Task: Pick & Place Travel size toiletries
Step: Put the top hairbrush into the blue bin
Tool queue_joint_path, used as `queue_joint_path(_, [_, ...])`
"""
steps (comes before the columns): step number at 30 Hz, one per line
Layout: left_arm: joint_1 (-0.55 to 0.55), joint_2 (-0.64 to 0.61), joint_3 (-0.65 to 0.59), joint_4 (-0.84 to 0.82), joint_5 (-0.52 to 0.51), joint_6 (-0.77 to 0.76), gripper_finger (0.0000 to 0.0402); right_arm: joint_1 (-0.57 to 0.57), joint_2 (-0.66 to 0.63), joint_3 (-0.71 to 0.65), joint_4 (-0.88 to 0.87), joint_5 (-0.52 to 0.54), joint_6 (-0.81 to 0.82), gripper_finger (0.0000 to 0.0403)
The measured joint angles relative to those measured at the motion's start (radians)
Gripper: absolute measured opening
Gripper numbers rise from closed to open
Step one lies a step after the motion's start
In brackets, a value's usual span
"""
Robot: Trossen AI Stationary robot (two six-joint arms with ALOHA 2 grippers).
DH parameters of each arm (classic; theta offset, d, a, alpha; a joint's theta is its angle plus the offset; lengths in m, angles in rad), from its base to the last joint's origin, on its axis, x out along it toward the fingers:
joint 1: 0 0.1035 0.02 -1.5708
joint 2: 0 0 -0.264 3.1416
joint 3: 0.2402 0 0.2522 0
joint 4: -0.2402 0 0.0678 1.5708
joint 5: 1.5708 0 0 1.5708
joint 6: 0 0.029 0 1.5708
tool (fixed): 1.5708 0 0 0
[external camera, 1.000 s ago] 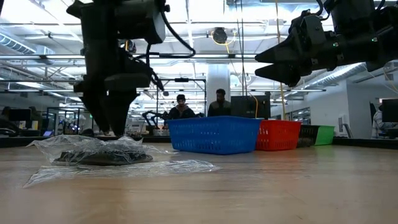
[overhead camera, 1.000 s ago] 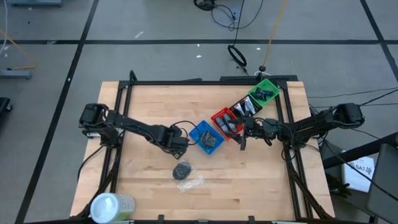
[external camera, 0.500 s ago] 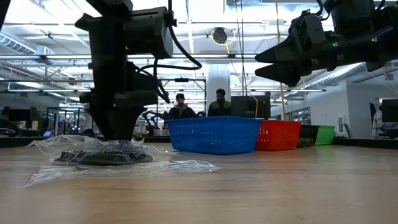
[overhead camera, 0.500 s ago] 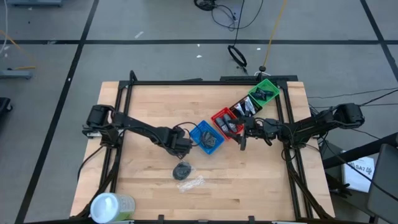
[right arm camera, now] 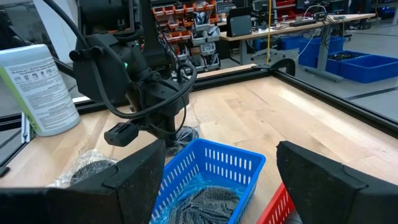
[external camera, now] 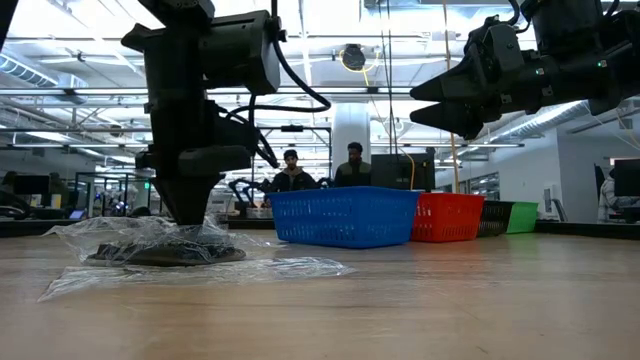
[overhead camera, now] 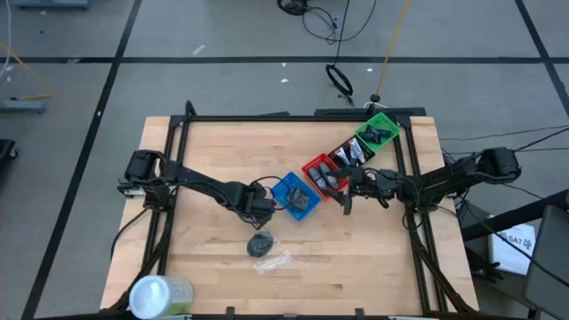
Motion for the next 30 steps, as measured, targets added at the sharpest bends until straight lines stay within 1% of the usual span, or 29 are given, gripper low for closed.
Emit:
queue_joint_path(1, [0.0,-0.002,0.001,-0.003,-0.001,0.004,0.001,0.0,0.0,0.0,0.0,0.0,0.0,0.0293])
queue_joint_path(4, [-0.003,-0.014,0.004,-0.005,-0.014,0.017,0.0008,0.0,0.0,0.0,0.0,0.0,0.0,0.0293])
queue_joint_path(7, [-0.016,-0.049,-0.002,-0.015,-0.057,0.026,0.0002,0.0,0.0,0.0,0.0,0.0,0.0,0.0293])
queue_joint_path(16, [-0.067,-0.304,0.0,0.016,-0.195,0.108,0.0,0.0,0.0,0.0,0.0,0.001,0.0,0.0293])
queue_joint_path(19, [-0.09,-0.39,0.0,0.086,-0.226,0.206,0.0,0.0,0.0,0.0,0.0,0.001,0.0,0.0293])
queue_joint_path(21, [-0.11,-0.429,0.0,0.167,-0.225,0.33,0.0,0.0,0.0,0.0,0.003,0.001,0.0,0.0293])
queue_joint_path(22, [-0.12,-0.444,0.001,0.218,-0.216,0.407,0.0,0.0,0.0,0.0,0.006,0.0,0.0,0.0293])
queue_joint_path(24, [-0.142,-0.458,0.002,0.329,-0.164,0.583,0.0,0.0,0.0,0.0,0.017,0.0,0.0,0.0293])
queue_joint_path(26, [-0.154,-0.458,0.002,0.422,-0.066,0.722,0.0,0.008,0.0,0.0,0.035,0.001,0.0,0.0293])
queue_joint_path(28, [-0.153,-0.457,0.002,0.471,0.012,0.782,0.0,0.023,0.0,0.0,0.06,0.0,-0.002,0.0293])
queue_joint_path(30, [-0.139,-0.457,0.002,0.503,0.026,0.806,0.0,0.04,0.0,0.0,0.085,0.0,-0.009,0.0293])
